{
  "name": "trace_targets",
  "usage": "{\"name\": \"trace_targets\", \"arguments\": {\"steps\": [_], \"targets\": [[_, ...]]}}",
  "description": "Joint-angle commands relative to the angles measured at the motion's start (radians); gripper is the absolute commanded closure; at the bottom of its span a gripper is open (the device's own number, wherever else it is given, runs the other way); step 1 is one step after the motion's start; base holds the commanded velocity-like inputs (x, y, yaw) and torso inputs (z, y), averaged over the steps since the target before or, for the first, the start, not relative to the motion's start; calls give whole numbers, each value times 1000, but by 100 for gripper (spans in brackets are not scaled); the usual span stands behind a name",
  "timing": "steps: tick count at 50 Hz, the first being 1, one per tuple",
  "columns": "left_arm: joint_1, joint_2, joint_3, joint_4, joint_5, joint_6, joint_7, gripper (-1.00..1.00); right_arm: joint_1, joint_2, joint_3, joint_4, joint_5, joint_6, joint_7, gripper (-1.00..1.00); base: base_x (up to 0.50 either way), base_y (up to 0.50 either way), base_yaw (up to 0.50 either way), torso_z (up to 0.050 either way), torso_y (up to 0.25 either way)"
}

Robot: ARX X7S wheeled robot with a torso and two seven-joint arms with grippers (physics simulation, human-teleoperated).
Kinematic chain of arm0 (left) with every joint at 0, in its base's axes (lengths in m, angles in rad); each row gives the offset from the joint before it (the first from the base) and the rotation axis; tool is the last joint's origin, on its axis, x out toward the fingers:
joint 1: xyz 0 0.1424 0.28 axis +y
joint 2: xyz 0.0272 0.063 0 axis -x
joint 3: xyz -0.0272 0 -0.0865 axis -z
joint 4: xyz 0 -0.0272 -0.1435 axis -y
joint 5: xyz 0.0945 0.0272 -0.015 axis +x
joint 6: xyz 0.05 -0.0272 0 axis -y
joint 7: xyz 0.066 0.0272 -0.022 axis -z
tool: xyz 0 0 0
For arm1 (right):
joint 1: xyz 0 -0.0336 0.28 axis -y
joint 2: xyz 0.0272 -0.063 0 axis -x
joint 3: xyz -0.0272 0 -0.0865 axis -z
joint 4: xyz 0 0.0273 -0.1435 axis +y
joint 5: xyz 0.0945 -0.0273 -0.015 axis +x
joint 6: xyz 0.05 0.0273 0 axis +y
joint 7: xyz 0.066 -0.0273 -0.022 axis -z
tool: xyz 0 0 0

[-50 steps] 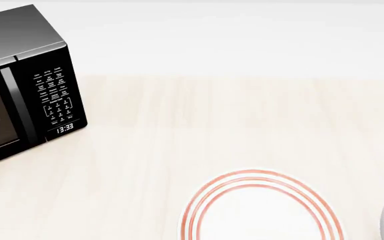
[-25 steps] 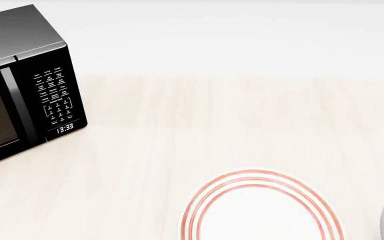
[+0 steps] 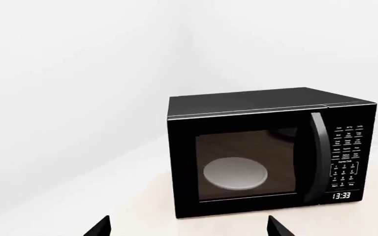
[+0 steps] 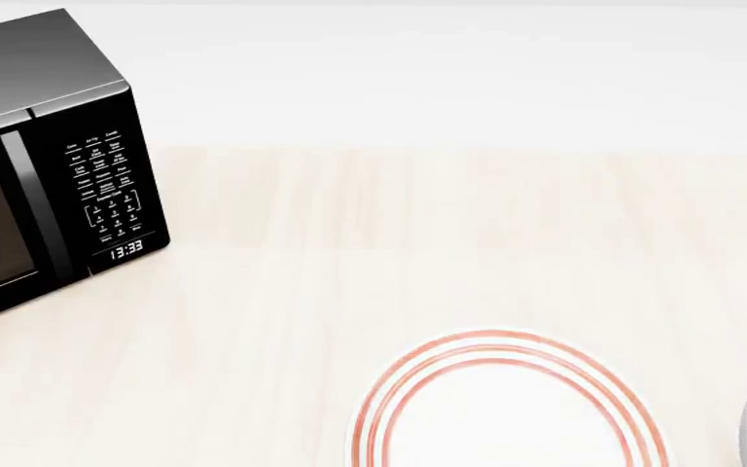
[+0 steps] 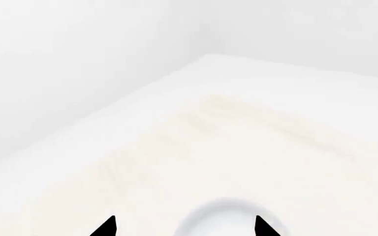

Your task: Put the white bowl to the right of the plate.

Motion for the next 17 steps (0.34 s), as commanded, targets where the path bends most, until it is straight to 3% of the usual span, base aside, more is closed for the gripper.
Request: {"name": "trace_targets", "arguments": {"steps": [1,7,17], "targets": [[60,3,40,31,39,61,8,-100,-123,-14,-103,-284,-333,-101,95,-100,0,0,0,0,0],[102,3,108,47,94,119,16,-100,-240,-150,-194,-293,-549,-132,176,-100,0,0,0,0,0],[56,-23,438,11,300,148,-2,-100,-374,-303,-277,-315,-793,-125,253,-100,0,0,0,0,0]]}}
